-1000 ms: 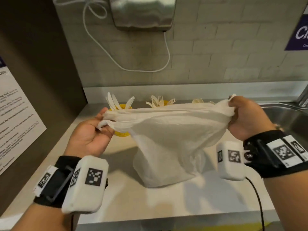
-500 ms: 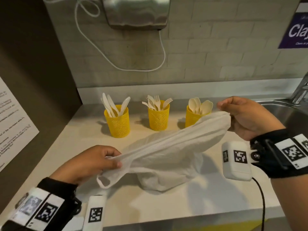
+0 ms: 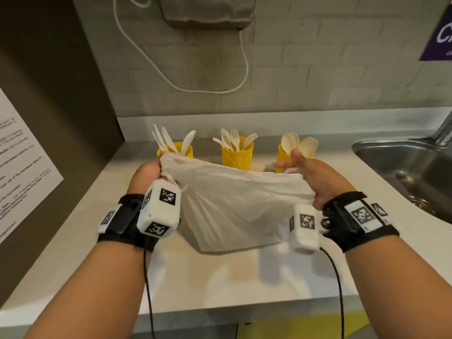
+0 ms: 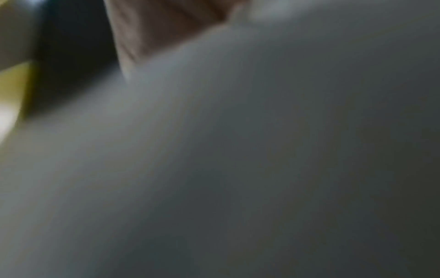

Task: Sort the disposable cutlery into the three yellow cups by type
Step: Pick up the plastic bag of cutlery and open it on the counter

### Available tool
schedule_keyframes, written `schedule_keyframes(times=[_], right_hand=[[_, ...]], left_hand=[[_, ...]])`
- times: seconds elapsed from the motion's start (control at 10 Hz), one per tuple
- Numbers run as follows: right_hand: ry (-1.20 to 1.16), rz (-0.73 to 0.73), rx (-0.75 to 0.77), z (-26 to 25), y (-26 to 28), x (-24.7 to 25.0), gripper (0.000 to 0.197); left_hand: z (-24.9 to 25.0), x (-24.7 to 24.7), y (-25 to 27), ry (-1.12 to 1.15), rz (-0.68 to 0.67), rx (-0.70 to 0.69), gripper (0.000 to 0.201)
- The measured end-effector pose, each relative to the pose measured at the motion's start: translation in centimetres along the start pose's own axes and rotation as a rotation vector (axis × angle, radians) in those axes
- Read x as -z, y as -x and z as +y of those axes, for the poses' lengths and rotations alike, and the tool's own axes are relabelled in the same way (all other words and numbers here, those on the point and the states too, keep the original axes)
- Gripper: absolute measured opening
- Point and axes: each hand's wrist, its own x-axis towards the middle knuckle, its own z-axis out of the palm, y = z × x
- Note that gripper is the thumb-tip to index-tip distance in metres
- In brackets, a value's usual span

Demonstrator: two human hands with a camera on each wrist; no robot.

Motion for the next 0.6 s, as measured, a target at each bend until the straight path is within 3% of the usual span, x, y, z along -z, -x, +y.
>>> schedule_keyframes(times=[0.1, 0.2, 0.3, 0.4, 0.5, 0.6], right_hand=[[0.710, 0.100, 0.001, -0.6, -0.3, -0.3, 0.014], [1.101, 0.011, -0.027, -0.5, -1.2, 1.2, 0.034], [1.172, 0.090, 0.058, -0.8, -1.1, 1.8, 0.030], [0.975, 0.312, 0.167, -0.4, -1.1, 2.9, 0.027], [0.354, 0.309, 0.133, 0.1, -0.4, 3.1, 0.023], [-0.210, 0.141, -0.017, 0.8, 0.4, 2.4, 0.020]], left_hand=[[1.2, -0.8, -0.9, 0.069, -0.142, 0.047, 0.024], [2.2, -0.6, 0.2, 0.162, -0.277, 0.091, 0.031], [2.0, 0.2, 1.2, -0.203, -0.258, -0.184, 0.028], [0.3, 1.7, 2.7, -1.171, -0.247, -0.513, 0.039], [-2.5, 3.8, 3.0, -1.492, -0.198, -0.603, 0.050], [-4.1, 5.5, 3.0, -1.477, -0.102, -0.495, 0.037]])
